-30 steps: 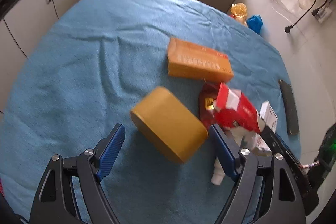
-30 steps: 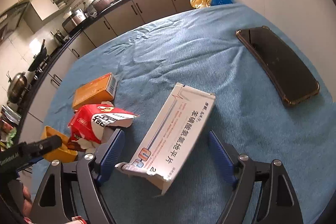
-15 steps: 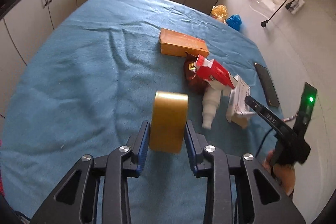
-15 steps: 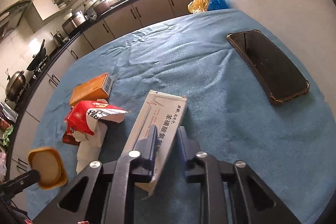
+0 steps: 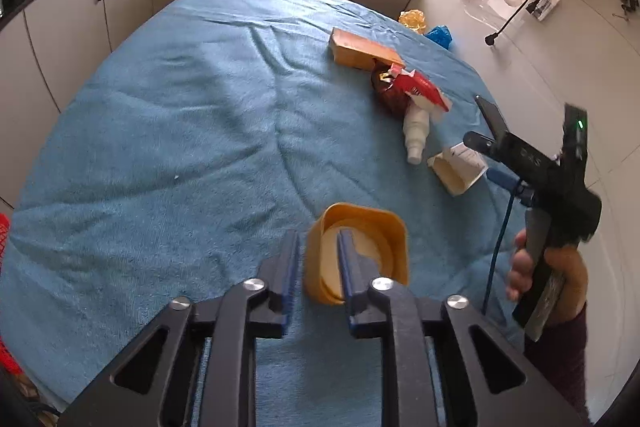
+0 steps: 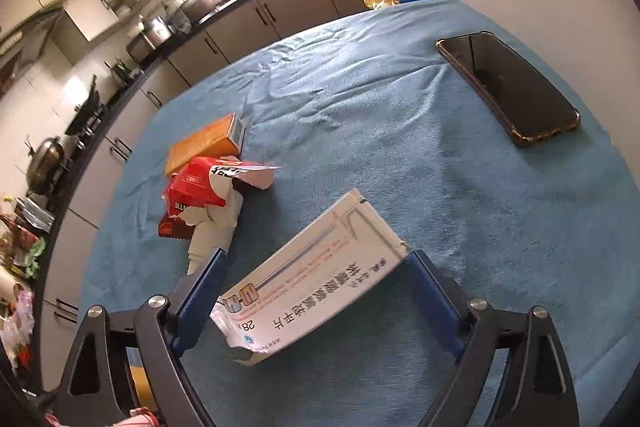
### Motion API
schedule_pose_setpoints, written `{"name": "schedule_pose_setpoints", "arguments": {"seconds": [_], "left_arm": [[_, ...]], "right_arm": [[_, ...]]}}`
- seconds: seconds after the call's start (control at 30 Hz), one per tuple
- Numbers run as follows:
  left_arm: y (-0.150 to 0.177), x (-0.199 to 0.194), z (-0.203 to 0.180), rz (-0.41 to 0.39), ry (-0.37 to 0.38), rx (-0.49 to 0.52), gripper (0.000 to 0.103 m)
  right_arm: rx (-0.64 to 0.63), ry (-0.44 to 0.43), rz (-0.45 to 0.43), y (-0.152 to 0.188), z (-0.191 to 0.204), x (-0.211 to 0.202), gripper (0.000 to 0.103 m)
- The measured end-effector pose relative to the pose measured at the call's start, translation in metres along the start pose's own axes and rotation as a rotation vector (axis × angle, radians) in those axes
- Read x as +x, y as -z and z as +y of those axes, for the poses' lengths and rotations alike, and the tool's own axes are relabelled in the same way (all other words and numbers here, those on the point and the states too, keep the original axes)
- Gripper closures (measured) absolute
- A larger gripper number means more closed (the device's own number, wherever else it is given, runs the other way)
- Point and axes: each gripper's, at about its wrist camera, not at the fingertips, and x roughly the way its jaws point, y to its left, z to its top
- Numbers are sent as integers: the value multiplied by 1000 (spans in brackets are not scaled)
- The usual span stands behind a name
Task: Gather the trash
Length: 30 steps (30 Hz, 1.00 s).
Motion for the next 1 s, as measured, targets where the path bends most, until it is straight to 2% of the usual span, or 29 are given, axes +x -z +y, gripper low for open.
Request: {"name": "schedule_pose_setpoints", "arguments": {"seconds": [0.03, 0.07, 0.13, 0.23, 0.3, 0.37, 0.57, 0.67, 0.73, 0.77, 0.8, 1.0], "left_arm": [[1, 0, 1, -2, -4, 4, 54], [4, 0, 2, -9, -9, 2, 37], [11, -1, 4, -28, -1, -6, 35], [14, 1, 3, -15, 37, 6, 34], [16, 4, -1, -23, 52, 19, 25], [16, 10, -8, -35, 44, 51, 21], [8, 40, -23, 6, 46, 89, 21], [8, 44, -26, -15, 12, 103, 21], [9, 44, -28, -12, -1, 115, 21], [10, 44, -29, -9, -11, 132, 25], [12, 42, -29, -12, -26, 148, 36], [15, 24, 2, -2, -39, 71, 35]], "right_arm": [[-10, 27, 14, 0, 4, 3, 10], [-15, 66, 38, 0, 9, 7, 10], [5, 67, 58, 4, 13, 8, 11], [21, 65, 51, 10, 18, -1, 11], [35, 54, 35, 15, 16, -8, 11], [38, 46, 26, 21, 14, -17, 11], [62, 8, 65, 29, 11, -23, 11], [89, -6, 91, 30, 9, -20, 11], [93, 7, 99, 30, 10, -16, 11], [93, 14, 103, 29, 12, -13, 11], [93, 22, 111, 28, 13, -10, 11], [63, 93, 134, 17, 28, 10, 10]]}}
